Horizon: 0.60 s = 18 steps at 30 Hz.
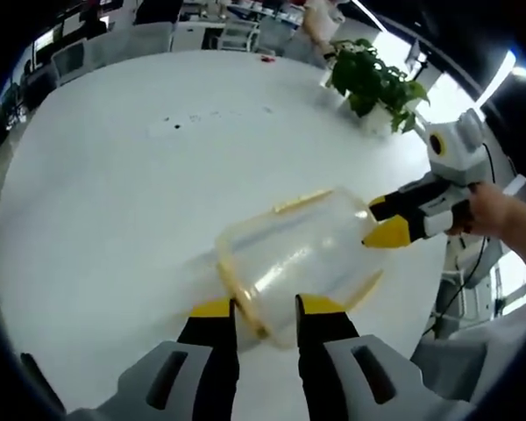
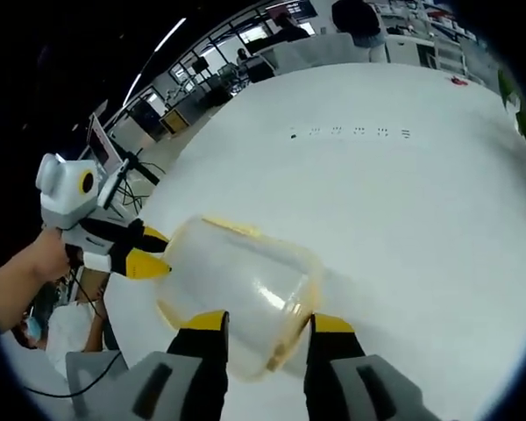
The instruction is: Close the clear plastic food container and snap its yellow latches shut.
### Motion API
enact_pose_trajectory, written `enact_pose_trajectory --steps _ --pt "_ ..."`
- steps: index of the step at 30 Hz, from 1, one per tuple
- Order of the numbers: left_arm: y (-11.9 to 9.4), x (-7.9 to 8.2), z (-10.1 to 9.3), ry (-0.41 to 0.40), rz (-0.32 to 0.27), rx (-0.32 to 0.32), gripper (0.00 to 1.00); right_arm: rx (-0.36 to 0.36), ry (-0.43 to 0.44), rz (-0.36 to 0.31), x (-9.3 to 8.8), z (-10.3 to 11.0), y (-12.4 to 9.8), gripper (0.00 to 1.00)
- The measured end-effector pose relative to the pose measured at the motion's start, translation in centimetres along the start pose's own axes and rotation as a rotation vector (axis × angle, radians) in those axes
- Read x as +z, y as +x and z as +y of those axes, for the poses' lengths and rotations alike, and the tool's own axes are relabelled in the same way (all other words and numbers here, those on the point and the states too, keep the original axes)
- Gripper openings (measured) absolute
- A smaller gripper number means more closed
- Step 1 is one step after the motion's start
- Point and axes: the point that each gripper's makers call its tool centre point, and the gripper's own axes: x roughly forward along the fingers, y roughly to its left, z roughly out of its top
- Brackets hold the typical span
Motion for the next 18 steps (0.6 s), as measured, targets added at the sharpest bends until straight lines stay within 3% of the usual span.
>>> enact_pose_trajectory --steps 12,18 --pt "0.05 0.06 0.00 0.090 0.037 0.026 0.24 -0.005 -0.004 0.009 0.00 0.19 0.02 0.34" --pt "0.15 0.15 -0.02 0.126 0.037 0.031 0.25 -0.001 -0.060 0.026 -0.09 0.19 -0.17 0.36"
